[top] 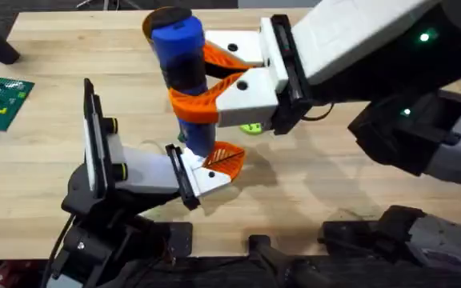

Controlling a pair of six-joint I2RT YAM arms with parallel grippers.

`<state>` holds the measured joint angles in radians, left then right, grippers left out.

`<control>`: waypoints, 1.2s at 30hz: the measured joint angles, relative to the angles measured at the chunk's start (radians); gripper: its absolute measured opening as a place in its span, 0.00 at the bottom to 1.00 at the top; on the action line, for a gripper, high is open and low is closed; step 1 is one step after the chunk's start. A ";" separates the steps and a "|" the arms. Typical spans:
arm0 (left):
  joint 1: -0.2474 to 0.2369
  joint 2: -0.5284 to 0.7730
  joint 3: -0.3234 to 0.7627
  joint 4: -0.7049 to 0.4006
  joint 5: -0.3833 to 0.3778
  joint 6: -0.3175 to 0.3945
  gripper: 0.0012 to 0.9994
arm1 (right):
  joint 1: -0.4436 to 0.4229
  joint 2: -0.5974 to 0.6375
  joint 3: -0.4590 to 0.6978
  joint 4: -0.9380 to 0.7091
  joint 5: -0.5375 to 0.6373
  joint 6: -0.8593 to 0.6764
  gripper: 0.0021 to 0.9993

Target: Pick up the gripper from the table and insert it into the empty holder that is missing its gripper. Then pick up a screw, insert it into the mounting hole, and use the screwdriver to tighten it. Finally, clean up the table by picking up the vegetable and placing it into the bucket.

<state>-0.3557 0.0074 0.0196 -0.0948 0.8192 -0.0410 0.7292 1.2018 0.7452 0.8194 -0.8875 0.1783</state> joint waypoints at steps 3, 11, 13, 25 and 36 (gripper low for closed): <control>0.000 0.000 0.000 0.000 0.000 0.000 0.01 | 0.000 0.000 0.000 0.011 0.000 0.000 0.08; 0.000 0.000 0.000 0.000 0.000 0.000 0.01 | 0.000 0.000 0.000 0.012 0.000 0.000 0.08; 0.000 0.000 0.000 0.000 0.000 0.000 0.01 | 0.000 0.000 0.000 0.012 0.000 0.000 0.08; 0.000 0.000 0.000 0.000 0.000 0.000 0.01 | 0.000 0.000 0.000 0.003 0.000 0.000 0.08; 0.000 0.000 0.000 0.000 0.000 0.000 0.01 | 0.000 0.000 0.000 -0.013 0.000 -0.010 0.08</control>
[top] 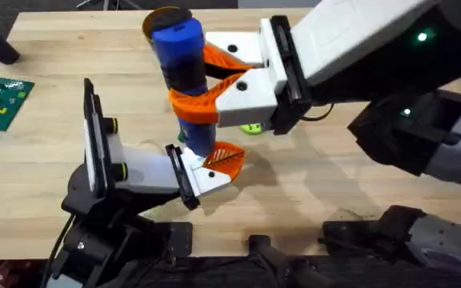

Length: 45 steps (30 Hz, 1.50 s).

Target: Pick up the gripper from the table and insert it into the empty holder that is missing its gripper. Then pick up a screw, insert it into the mounting hole, and use the screwdriver to tighten it. Finally, clean up the table by picking up the vegetable and placing it into the bucket.

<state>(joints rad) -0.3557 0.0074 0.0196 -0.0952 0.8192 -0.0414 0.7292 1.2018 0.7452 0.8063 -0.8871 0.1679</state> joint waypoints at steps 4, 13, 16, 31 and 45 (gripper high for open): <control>0.000 0.000 0.000 0.000 0.000 0.000 0.01 | 0.000 0.000 0.000 0.001 0.000 -0.004 0.08; 0.000 0.000 0.000 0.000 0.000 0.000 0.01 | 0.000 0.000 0.000 0.001 0.000 -0.008 0.08; 0.000 0.000 0.000 0.000 0.000 0.000 0.01 | 0.000 0.000 0.000 0.001 0.000 -0.008 0.08; 0.000 0.000 0.000 0.001 0.000 0.000 0.01 | -0.011 0.002 0.093 0.023 -0.016 0.063 0.08; 0.000 0.000 0.000 0.000 0.000 0.000 0.01 | -0.147 -0.021 0.279 -0.600 -0.017 -0.082 0.08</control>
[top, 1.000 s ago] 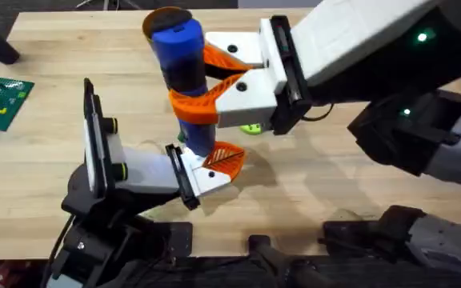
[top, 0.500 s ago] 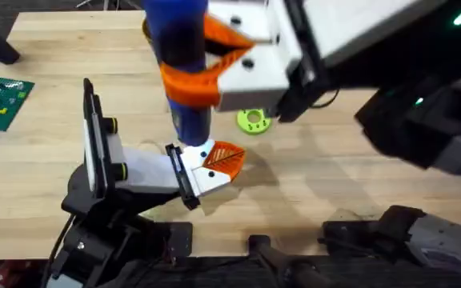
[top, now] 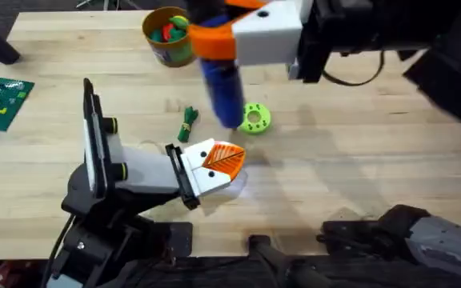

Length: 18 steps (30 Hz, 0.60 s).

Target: Pick up the gripper from the table and insert it into the empty holder that is missing its gripper. Then pick up a screw, insert it into the mounting hole, and use the screwdriver to tighten it. Finally, clean up the table by picking up the vegetable and placing it into the bucket.

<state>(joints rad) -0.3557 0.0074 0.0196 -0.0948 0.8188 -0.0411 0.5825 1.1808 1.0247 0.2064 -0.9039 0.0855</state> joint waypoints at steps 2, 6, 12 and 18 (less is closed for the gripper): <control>0.000 0.000 0.000 0.000 0.000 0.000 0.01 | -0.047 0.004 0.045 -0.209 0.046 -0.084 0.08; 0.000 0.000 0.000 0.000 0.000 0.000 0.01 | -0.111 0.004 0.123 -0.488 0.153 -0.284 0.08; 0.000 0.000 0.000 0.000 0.000 0.000 0.01 | -0.145 0.004 0.153 -0.750 0.319 -0.563 0.08; 0.000 0.000 0.000 0.000 0.000 0.000 0.01 | -0.145 0.038 0.153 -0.916 0.551 -0.702 0.08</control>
<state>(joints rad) -0.3557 0.0074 0.0196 -0.0948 0.8188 -0.0411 0.4374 1.2186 1.1781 -0.7091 -0.3529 -0.6165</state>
